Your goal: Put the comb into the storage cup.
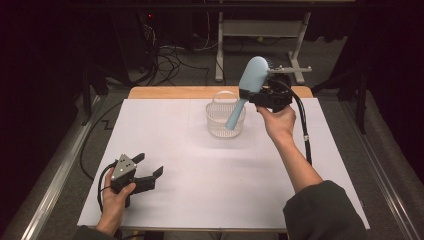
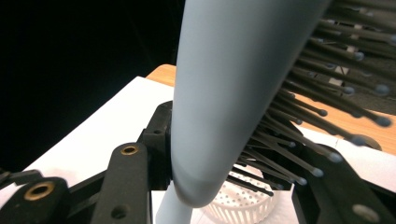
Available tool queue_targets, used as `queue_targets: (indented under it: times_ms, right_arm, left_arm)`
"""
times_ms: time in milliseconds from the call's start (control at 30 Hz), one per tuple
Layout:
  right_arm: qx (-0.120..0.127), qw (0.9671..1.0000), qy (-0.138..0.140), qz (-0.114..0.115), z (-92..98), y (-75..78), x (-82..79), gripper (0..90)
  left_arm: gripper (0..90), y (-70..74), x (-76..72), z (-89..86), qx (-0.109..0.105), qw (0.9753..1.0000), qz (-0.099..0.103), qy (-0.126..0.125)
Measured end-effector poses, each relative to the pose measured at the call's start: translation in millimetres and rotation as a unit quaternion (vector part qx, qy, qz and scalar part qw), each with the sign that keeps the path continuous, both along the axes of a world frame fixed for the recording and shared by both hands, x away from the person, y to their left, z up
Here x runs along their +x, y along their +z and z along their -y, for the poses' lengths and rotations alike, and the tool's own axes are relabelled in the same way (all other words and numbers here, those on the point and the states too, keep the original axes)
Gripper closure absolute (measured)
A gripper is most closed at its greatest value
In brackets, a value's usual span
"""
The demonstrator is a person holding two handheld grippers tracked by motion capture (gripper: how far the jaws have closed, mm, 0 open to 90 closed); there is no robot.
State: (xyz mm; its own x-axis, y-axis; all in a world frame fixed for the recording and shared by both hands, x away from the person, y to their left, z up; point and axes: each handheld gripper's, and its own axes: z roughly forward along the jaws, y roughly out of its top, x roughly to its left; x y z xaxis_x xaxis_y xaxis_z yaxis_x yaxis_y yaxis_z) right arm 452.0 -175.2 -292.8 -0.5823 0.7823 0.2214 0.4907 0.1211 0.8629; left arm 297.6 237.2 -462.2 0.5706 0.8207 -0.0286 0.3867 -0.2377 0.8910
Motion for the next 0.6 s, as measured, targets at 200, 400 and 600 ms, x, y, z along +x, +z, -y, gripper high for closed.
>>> queue_targets:
  times_ms: [200,400,600]
  right_arm:
    - [-0.017,0.9998,-0.007,-0.012,-11.9,-0.9,17.2,55.1]
    - [-0.021,0.9997,-0.014,0.001,-20.0,1.8,22.8,54.8]
    - [-0.024,0.9993,-0.027,0.011,-17.3,5.1,26.8,54.4]
  left_arm:
    - [18.5,1.4,-2.1,-0.5,0.003,1.0,0.006,0.002]
    - [18.5,0.5,-0.8,0.1,0.008,1.0,0.005,0.003]
    - [18.5,0.7,-0.9,0.2,0.004,1.0,0.003,0.007]
